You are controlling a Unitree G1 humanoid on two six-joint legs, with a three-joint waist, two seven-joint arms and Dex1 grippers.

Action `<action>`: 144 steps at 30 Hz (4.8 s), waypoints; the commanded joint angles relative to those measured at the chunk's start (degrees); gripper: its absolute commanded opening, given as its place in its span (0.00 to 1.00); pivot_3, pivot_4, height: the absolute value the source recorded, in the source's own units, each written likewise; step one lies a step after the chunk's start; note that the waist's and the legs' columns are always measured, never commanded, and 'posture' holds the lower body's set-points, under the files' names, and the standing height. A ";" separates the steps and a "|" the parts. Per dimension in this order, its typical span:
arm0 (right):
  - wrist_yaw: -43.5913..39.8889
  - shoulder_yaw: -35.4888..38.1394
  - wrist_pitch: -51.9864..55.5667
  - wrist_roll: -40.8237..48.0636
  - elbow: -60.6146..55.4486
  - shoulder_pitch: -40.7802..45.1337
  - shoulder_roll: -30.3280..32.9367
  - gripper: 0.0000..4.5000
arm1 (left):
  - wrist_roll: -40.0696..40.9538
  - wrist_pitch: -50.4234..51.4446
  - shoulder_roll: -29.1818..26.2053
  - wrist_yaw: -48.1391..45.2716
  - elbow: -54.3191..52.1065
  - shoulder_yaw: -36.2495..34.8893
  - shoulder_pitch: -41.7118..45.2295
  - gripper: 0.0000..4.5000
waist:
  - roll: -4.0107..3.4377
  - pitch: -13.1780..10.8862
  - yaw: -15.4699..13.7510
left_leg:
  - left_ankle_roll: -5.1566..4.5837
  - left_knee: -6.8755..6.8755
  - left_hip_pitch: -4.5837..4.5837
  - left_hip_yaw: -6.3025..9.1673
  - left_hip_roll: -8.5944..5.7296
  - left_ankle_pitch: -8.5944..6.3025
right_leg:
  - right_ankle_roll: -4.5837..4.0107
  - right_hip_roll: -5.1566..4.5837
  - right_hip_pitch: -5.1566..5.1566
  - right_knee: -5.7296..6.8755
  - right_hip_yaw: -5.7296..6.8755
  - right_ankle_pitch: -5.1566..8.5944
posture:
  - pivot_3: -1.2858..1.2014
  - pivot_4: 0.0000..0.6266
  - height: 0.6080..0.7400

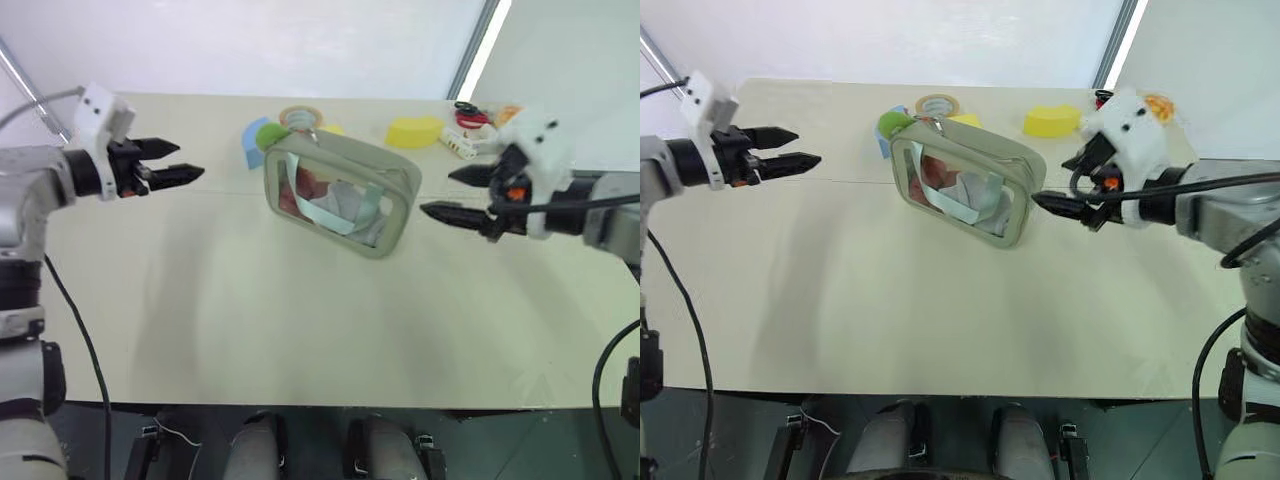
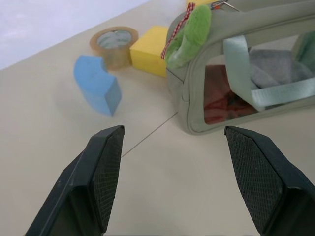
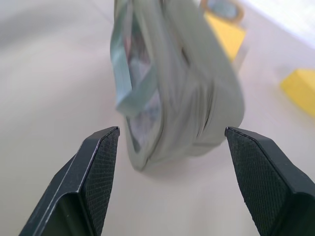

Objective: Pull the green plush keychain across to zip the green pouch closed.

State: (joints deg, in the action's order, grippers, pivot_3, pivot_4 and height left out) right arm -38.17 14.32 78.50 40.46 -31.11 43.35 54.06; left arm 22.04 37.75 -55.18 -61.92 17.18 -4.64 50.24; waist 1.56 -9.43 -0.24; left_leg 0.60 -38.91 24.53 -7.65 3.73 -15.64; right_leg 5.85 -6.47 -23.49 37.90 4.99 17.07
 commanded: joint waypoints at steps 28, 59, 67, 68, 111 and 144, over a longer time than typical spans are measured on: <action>3.16 -1.90 -3.55 0.89 3.36 1.24 1.10 1.00 | -0.94 -2.49 1.16 -3.34 3.28 -0.69 4.67 0.99 | 0.00 0.00 -0.33 | -0.05 -0.09 0.03 -0.01 -0.01 -0.03 | 0.00 -0.01 0.01 0.03 -0.01 0.00 | 0.52 0.24 1.00; -10.97 -34.15 -44.24 -28.66 35.33 18.64 -16.55 0.05 | 12.31 12.58 2.54 3.54 -19.16 -7.41 -7.89 1.00 | -0.06 -0.04 1.17 | -0.02 -0.11 0.07 0.00 0.03 -0.01 | 0.01 0.02 -0.08 0.10 -0.05 0.00 | 0.52 0.24 1.00; -21.43 -30.89 -54.60 -28.30 34.15 15.70 -13.90 0.05 | 10.99 8.44 -3.13 0.83 -11.60 -9.15 -8.95 1.00 | -0.10 -0.08 0.73 | -0.01 -0.10 0.10 -0.04 0.03 -0.01 | 0.02 0.01 -0.09 0.09 -0.04 0.01 | 0.52 0.24 1.00; -21.87 -30.46 -54.62 -28.07 34.04 15.38 -13.99 0.05 | 11.03 8.35 -3.11 0.81 -11.66 -9.19 -8.99 1.00 | -0.10 -0.08 0.66 | -0.01 -0.13 0.10 -0.02 0.02 -0.01 | 0.02 0.01 -0.06 0.09 -0.04 0.01 | 0.52 0.24 1.00; -23.58 -21.91 -40.72 -23.06 15.99 2.86 -7.97 0.00 | 9.16 6.18 4.42 -1.05 -10.32 -1.40 -4.10 0.94 | -0.11 -0.09 0.91 | 0.00 -0.14 0.03 -0.03 0.02 0.00 | 0.02 0.02 -0.04 0.12 -0.04 0.01 | 0.52 0.24 1.00; -20.57 -22.24 -40.26 -24.06 15.87 3.48 -9.02 0.00 | -0.90 -5.81 12.46 -6.79 -8.22 9.68 7.05 0.46 | -0.12 -0.08 0.89 | 0.00 -0.17 -0.03 -0.03 0.01 0.01 | 0.02 0.03 0.01 0.12 -0.04 0.01 | 0.52 0.24 1.00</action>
State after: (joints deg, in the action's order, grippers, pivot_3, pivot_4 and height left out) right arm -59.32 -9.18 38.47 16.00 -13.39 45.73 45.17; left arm 21.71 33.10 -41.60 -68.51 8.96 6.46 55.02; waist 1.44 -9.52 0.66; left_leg 0.61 -39.08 24.49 -7.68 3.74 -15.64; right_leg 5.87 -6.44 -23.47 38.02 4.94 17.08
